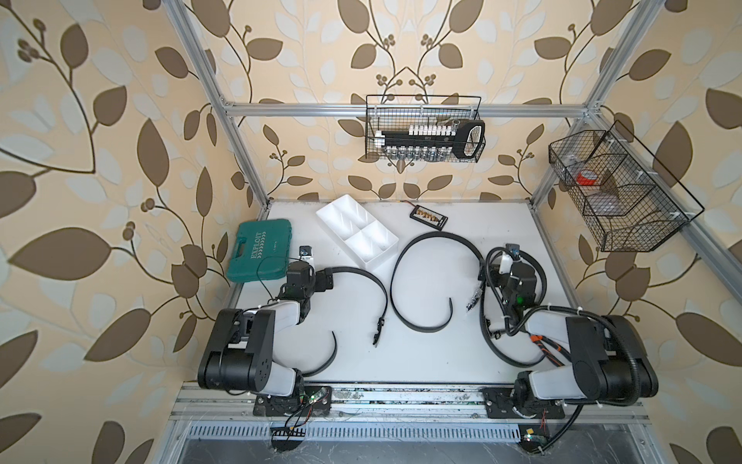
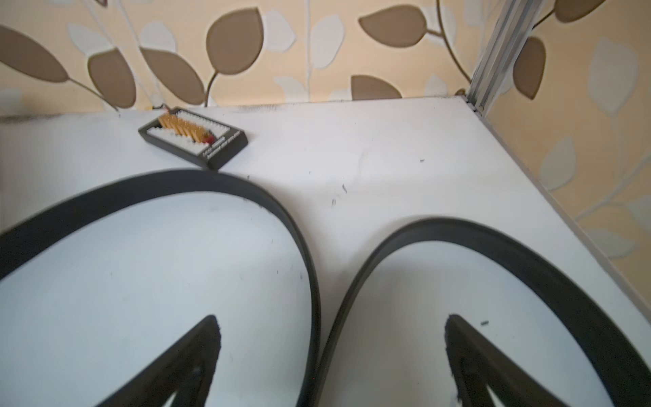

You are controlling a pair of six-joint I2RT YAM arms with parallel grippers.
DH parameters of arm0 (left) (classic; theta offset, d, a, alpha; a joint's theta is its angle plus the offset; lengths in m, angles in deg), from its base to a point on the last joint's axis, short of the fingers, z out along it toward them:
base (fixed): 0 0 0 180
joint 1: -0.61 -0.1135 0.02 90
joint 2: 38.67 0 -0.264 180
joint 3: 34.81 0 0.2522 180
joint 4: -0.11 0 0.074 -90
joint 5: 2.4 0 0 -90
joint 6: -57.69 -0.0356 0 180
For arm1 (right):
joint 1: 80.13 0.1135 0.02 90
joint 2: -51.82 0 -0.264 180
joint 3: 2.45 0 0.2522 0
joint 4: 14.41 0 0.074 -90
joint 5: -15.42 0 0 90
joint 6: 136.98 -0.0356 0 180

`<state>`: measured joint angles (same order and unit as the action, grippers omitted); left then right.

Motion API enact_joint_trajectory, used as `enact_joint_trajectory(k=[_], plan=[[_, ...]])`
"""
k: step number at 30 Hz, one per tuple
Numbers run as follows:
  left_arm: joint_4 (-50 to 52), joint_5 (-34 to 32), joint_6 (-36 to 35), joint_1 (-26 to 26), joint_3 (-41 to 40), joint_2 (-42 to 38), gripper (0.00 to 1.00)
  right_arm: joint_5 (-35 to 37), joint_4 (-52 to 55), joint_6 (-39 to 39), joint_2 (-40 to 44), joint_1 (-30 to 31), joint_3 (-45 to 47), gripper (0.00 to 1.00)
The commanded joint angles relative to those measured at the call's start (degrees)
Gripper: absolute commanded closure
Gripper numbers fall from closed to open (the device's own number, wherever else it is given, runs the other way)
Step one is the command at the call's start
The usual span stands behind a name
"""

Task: Place the belts into the storage roll
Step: Move the distractor to the corner of the board.

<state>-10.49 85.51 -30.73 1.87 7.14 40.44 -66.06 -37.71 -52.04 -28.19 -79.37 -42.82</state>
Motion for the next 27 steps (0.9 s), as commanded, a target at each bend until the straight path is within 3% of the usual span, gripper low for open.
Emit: enact_joint_trajectory(k=[1,3,6,11,14,18,27], plan=[[13.9,-4.7,6.8,0.9,9.6,-8.3,0.01,2.0,14.9,-4.6,3.8,0.3,-5.5,0.01],[23.0,-4.5,10.9,0.9,15.3,-10.6,0.01,0.6,17.3,-8.2,6.6,0.4,-5.6,0.01],[33.5,0.8,14.6,0.9,22.7,-11.9,0.01,-4.4,20.2,-11.7,9.2,1.9,-6.3,0.01],[42.9,8.6,24.5,1.0,26.5,-14.0,0.01,-18.5,20.6,-18.3,7.4,6.7,-10.4,0.01],[46.3,15.8,28.1,1.2,27.0,-14.0,0.01,-16.8,20.5,-20.4,5.1,13.7,-13.9,0.01],[47.5,21.4,29.5,1.2,24.7,-18.1,0.01,-15.2,20.6,-20.8,-4.8,20.5,-22.9,0.01],[49.5,26.8,27.7,1.2,21.3,-24.7,0.01,-16.2,15.3,-22.7,-29.4,21.2,-42.1,0.01]])
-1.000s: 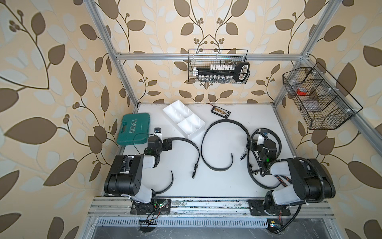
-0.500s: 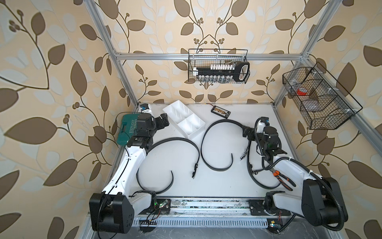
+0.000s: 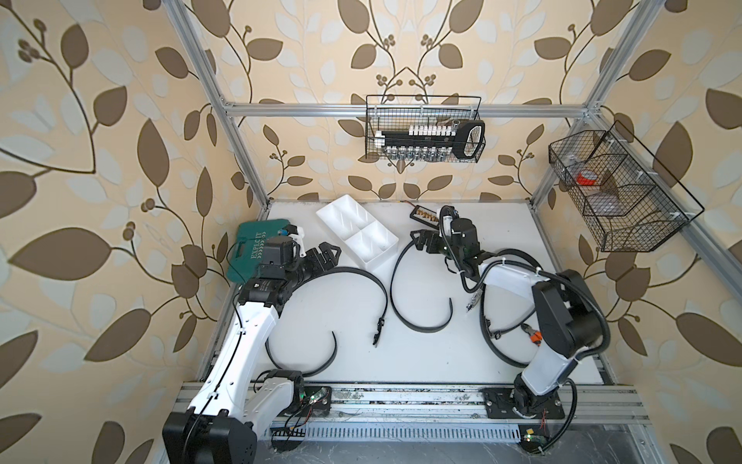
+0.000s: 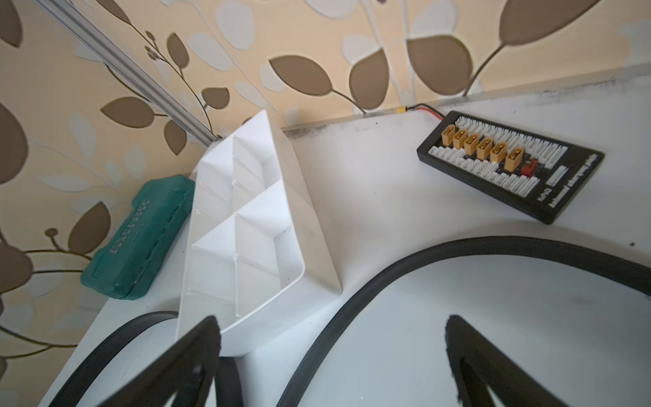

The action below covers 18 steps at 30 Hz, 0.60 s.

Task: Place the belts into the storage roll
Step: Move the distractor to the corner of the board.

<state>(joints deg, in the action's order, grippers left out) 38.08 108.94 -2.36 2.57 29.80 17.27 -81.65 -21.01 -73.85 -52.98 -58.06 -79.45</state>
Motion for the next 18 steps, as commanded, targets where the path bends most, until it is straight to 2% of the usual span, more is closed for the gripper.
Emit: enact_joint_trajectory(k=[1,4,12,18], plan=[[0.7,3.5,-0.9,0.6,-1.8,-2.0,0.01,-1.7,-2.0,-0.1,-7.2,0.0,-7.9,0.01],[0.6,4.0,-1.8,0.5,-2.4,-2.7,0.01,-3.4,-3.4,0.2,-13.7,0.0,-14.3,0.01],[2.0,3.4,-4.7,0.5,-3.7,-3.1,0.01,-2.7,9.3,-2.7,-27.6,-0.1,-34.4,0.01],[1.7,3.6,-4.9,0.6,-4.9,-3.4,0.01,-2.8,12.9,-5.8,-35.1,0.0,-44.2,0.32]])
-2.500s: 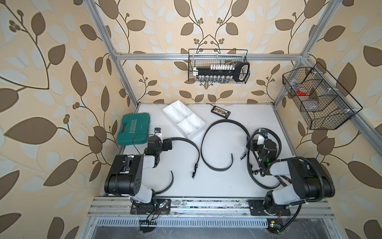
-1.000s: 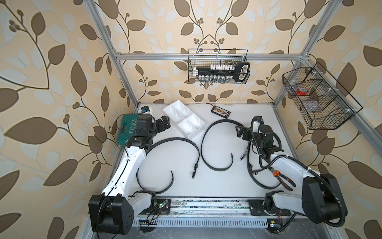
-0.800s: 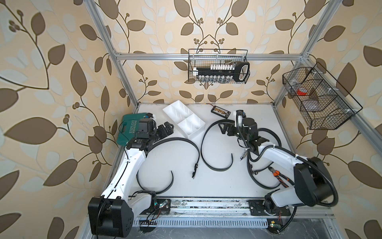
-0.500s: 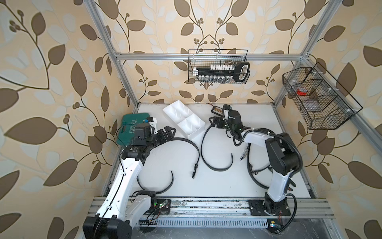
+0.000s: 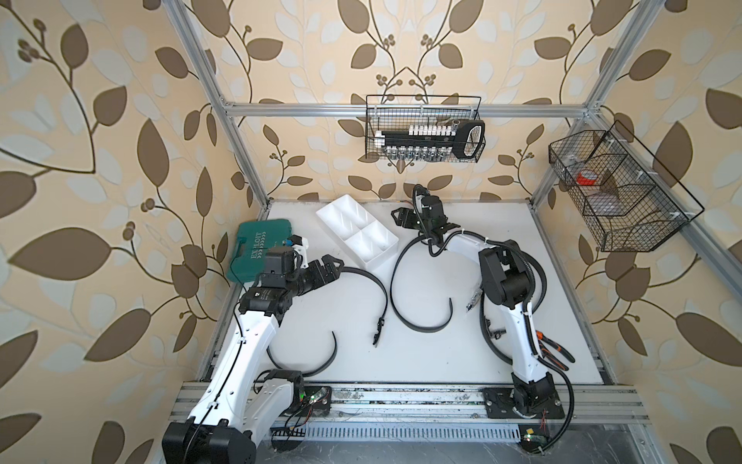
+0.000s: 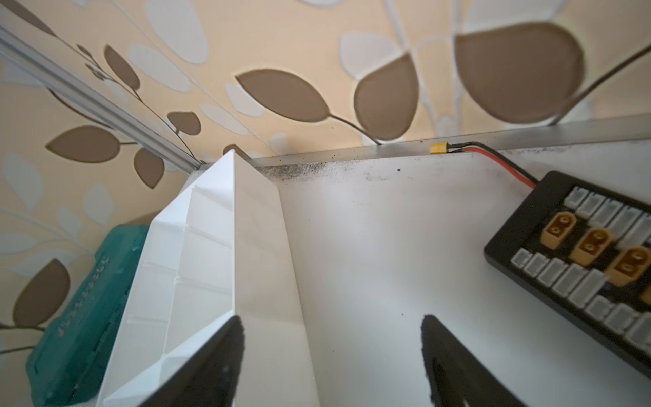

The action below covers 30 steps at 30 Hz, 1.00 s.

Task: Place the belts into the storage roll
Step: Move the distractor to the corner of the board.

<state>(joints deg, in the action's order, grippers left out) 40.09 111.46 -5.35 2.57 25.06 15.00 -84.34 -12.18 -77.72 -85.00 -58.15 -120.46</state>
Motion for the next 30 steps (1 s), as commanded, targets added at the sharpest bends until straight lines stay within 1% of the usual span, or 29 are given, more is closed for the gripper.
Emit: enact_joint_trajectory(k=[1,3,4,5,7,10,12,14,16,17,20,26,30], plan=[[-0.1,1.1,-2.1,0.5,-0.2,-1.1,0.01,-0.1,4.2,-2.2,-4.0,0.0,-4.3,0.42],[0.0,0.9,-2.4,0.5,-0.2,-1.3,0.01,1.1,5.0,-3.1,-5.7,0.1,-6.5,0.47],[0.1,0.8,-2.5,0.5,-0.2,-1.3,0.01,1.5,5.5,-3.3,-6.7,0.1,-7.8,0.54],[0.0,0.7,-2.5,0.6,-0.3,-1.2,0.01,2.0,6.0,-3.3,-7.7,0.1,-9.1,0.56],[0.0,0.7,-2.6,0.5,-0.4,-1.2,0.01,3.2,6.7,-3.3,-9.4,0.1,-11.4,0.58],[-0.9,0.5,-2.8,0.5,-1.3,-1.1,0.01,5.5,9.4,-3.3,-12.8,0.0,-17.0,0.59],[-1.5,0.1,-2.2,0.5,-1.9,-0.7,0.01,6.4,13.8,-3.8,-16.0,-0.2,-23.2,0.6],[-1.5,0.6,-2.2,0.5,-1.6,-0.2,0.01,7.9,20.4,-4.2,-20.3,-0.4,-31.7,0.61],[-1.3,0.2,-2.4,0.5,-1.4,0.0,0.01,8.9,23.3,-4.8,-23.2,-0.6,-36.7,0.62],[-1.3,0.2,-2.5,0.4,-1.2,0.2,0.01,9.3,23.7,-5.4,-24.1,-0.7,-37.8,0.63],[-1.3,0.1,-2.6,0.4,-1.2,0.4,0.01,10.1,23.4,-6.9,-25.1,-1.4,-37.9,0.66],[-1.3,0.6,-2.3,0.4,-1.5,1.0,0.01,10.3,23.2,-9.0,-25.7,-3.8,-36.7,0.67],[-1.2,0.6,-2.4,0.5,-1.5,1.3,0.01,11.6,22.8,-10.0,-24.2,-6.1,-34.0,0.68]])
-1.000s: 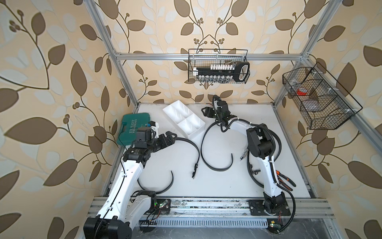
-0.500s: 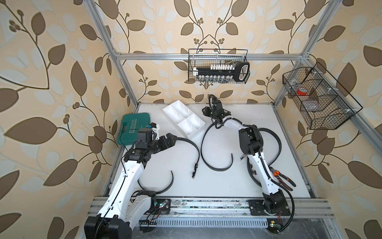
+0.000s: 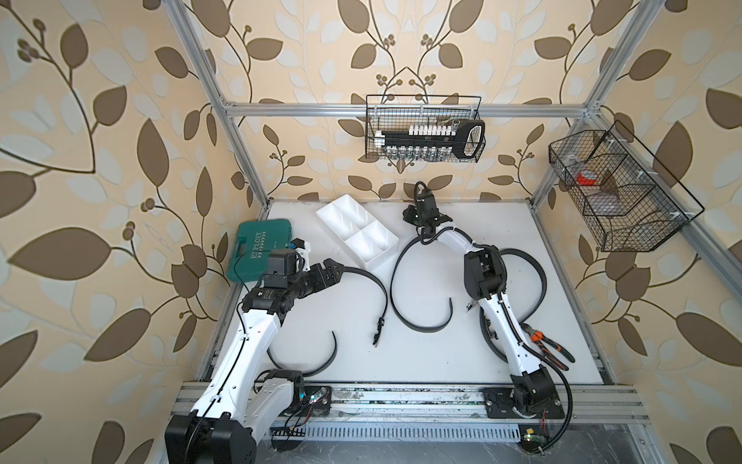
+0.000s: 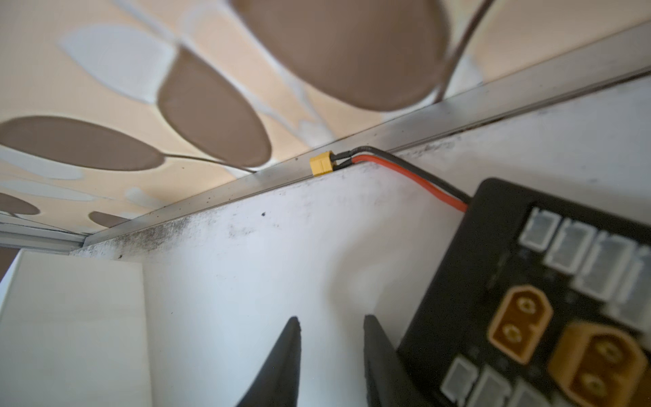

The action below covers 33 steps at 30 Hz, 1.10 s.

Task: Place the belts into the storage roll
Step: Move the distractor to the corner of the board.

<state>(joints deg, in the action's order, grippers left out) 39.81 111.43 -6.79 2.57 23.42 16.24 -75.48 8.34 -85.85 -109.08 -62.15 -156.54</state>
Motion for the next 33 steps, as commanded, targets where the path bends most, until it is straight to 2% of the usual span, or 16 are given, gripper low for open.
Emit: enact_joint_trajectory(k=[1,9,15,18,22,27,31,33], plan=[[-0.8,0.6,-0.9,0.4,0.1,0.1,0.01,2.7,1.8,-2.6,0.7,-3.0,3.6,0.68],[-0.8,1.0,-0.7,0.5,-0.2,0.3,0.01,1.5,-0.1,-6.6,6.3,-11.1,13.7,0.64],[-1.0,1.4,-0.6,0.5,-0.3,0.5,0.01,1.0,-4.0,-6.4,13.8,-18.5,26.5,0.64],[-0.8,1.4,-0.6,0.5,-0.3,0.6,0.01,1.0,-6.3,-4.3,17.2,-21.9,31.6,0.63],[-0.9,1.2,-0.7,0.5,-0.3,0.5,0.01,-2.6,-7.0,0.8,19.0,-23.1,31.7,0.61],[0.8,-1.6,-1.2,0.5,0.5,1.5,0.01,-7.8,-6.3,4.7,24.2,-19.7,32.5,0.48],[1.3,-1.2,-1.6,0.4,0.8,1.2,0.01,-6.6,-4.3,6.3,34.2,-14.2,41.3,0.17],[1.0,-1.6,-1.5,0.3,0.6,0.7,0.01,-6.5,-3.1,6.8,39.2,-10.6,46.5,0.08]])
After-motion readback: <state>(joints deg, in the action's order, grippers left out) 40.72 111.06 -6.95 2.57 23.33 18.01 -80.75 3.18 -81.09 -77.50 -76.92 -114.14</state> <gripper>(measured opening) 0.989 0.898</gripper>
